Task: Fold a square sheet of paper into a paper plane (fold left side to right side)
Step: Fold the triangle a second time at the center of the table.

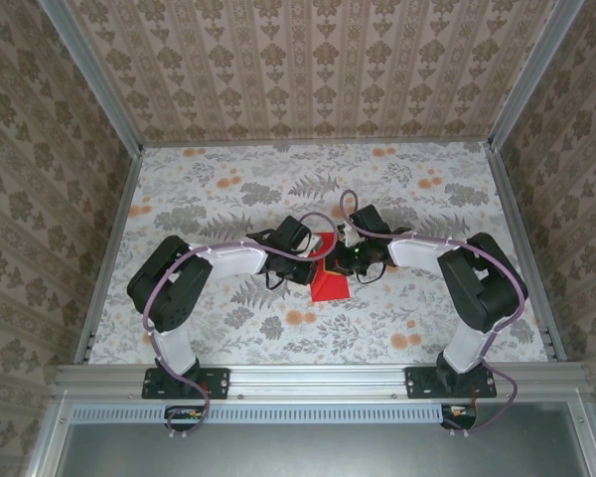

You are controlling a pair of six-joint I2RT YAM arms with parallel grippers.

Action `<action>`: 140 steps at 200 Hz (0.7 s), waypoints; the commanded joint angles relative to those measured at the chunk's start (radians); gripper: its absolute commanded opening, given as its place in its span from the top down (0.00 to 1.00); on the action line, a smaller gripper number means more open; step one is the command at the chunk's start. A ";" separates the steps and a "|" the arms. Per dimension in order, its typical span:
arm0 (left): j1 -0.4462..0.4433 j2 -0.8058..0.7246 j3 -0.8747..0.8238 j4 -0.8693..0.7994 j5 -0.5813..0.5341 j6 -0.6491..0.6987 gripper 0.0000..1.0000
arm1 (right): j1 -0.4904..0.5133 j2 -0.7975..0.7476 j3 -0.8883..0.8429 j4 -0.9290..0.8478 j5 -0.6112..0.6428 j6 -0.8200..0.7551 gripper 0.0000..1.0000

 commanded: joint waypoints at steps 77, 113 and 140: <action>-0.019 0.026 -0.008 -0.060 -0.025 0.004 1.00 | 0.009 0.065 0.050 -0.120 0.067 -0.080 0.99; -0.020 0.026 -0.009 -0.063 -0.030 0.003 1.00 | 0.008 0.075 0.049 -0.155 0.096 -0.102 0.99; -0.024 0.025 -0.009 -0.063 -0.030 0.004 1.00 | 0.009 0.086 0.050 -0.172 0.108 -0.109 0.99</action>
